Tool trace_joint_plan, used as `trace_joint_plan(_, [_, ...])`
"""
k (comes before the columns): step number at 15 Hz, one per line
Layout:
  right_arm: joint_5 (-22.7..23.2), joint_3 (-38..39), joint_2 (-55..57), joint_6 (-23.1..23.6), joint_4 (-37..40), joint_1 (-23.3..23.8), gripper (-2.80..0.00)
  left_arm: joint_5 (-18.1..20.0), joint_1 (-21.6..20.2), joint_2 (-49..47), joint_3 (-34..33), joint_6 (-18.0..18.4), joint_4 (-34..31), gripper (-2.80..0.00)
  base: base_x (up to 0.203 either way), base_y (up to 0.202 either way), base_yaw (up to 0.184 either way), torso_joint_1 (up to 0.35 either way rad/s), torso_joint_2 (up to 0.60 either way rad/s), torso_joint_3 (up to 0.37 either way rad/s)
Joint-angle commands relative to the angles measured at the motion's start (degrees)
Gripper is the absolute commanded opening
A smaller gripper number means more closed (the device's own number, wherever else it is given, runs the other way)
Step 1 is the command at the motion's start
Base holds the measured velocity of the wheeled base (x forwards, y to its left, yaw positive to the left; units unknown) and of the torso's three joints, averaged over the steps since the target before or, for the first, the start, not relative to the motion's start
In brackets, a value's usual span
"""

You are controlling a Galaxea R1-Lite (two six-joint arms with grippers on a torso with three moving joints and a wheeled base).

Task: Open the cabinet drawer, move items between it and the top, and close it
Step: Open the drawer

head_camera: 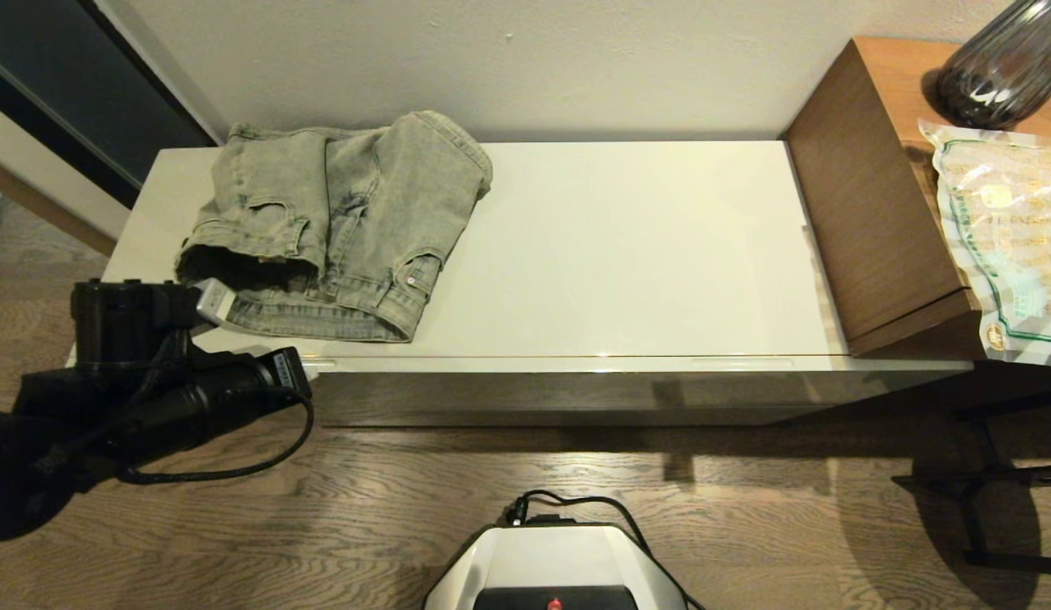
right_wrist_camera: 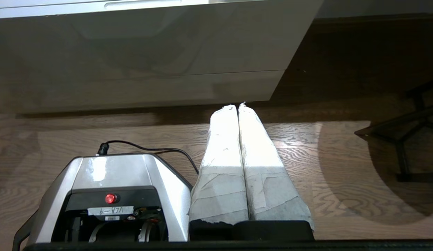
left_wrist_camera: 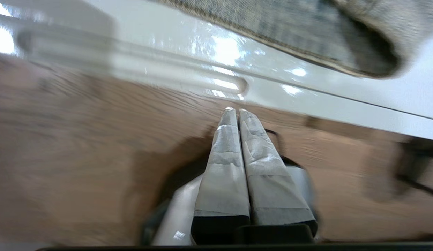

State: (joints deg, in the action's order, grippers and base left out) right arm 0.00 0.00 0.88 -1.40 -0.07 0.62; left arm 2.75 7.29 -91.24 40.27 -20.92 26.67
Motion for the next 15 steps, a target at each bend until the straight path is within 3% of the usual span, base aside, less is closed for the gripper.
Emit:
trace_joint_plan(1, [0.0, 0.1, 0.1, 0.0, 0.0, 0.0, -2.8, -4.9, 2.7, -4.4, -0.3, 4.4, 3.1, -2.8, 0.0, 0.0, 0.0, 0.0, 0.0, 0.0])
trace_joint_plan(9, [0.0, 0.1, 0.1, 0.0, 0.0, 0.0, -2.8, -9.1, 3.0, -5.9, 0.9, 6.6, 7.2, -2.8, 0.0, 0.0, 0.0, 0.0, 0.0, 0.0])
trace_joint_plan(15, [0.0, 0.1, 0.1, 0.0, 0.0, 0.0, -2.8, -9.2, 3.0, -4.5, 1.1, 7.4, 9.3, -2.8, 0.0, 0.0, 0.0, 0.0, 0.0, 0.0])
